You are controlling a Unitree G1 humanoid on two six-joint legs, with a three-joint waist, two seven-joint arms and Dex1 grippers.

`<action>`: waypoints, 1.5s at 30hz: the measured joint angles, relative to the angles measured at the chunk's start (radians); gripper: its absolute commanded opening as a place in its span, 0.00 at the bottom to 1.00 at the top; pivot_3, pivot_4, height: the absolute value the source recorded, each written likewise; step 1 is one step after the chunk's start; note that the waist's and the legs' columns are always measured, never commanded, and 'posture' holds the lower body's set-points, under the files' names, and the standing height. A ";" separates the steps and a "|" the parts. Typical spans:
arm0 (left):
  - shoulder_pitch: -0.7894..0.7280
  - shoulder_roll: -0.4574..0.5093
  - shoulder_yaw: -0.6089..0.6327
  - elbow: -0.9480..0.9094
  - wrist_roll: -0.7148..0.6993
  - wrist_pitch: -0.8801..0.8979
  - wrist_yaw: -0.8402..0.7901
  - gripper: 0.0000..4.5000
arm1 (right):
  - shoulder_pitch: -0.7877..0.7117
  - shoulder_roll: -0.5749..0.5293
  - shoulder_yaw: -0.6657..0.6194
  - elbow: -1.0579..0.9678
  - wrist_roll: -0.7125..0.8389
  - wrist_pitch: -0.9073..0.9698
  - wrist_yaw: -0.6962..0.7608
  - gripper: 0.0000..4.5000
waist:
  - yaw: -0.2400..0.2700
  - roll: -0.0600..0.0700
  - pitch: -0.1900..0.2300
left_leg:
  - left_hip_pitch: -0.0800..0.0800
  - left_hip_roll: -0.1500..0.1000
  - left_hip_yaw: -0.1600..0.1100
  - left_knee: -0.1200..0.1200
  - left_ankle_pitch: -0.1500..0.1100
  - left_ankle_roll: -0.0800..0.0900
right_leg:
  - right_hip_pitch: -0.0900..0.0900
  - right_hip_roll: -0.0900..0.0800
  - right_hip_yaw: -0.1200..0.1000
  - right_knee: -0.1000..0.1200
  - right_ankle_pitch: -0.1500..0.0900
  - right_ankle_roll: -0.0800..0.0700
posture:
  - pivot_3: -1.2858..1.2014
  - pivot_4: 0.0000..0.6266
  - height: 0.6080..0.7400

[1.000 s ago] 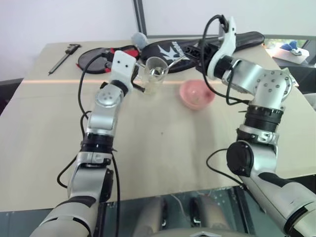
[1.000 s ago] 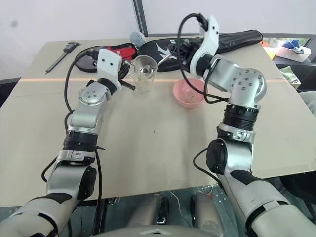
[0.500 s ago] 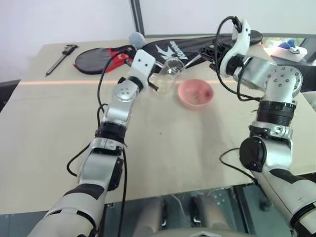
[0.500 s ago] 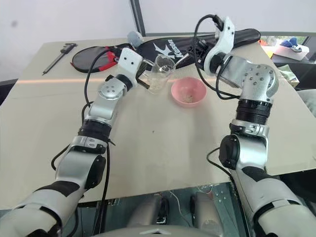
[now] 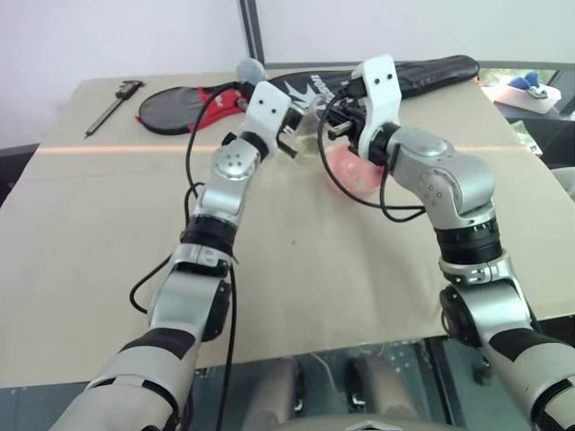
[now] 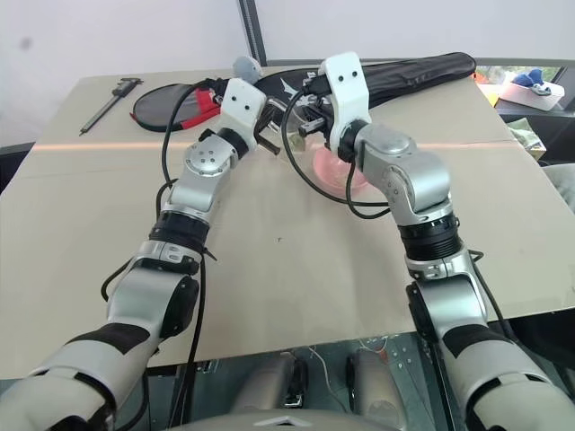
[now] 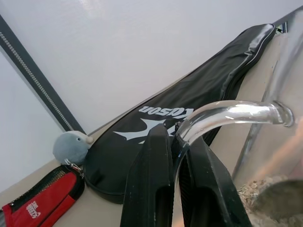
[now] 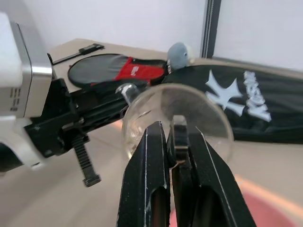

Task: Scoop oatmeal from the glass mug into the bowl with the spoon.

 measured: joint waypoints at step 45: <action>-0.035 0.001 -0.018 0.169 0.040 -0.072 0.000 0.01 | -0.142 0.099 -0.622 0.149 0.361 0.286 -0.400 0.00 | -0.001 0.000 0.000 | 0.000 0.000 0.000 0.000 0.000 0.000 | 0.000 0.000 0.000 0.001 0.000 0.000 | 0.52 0.24 1.00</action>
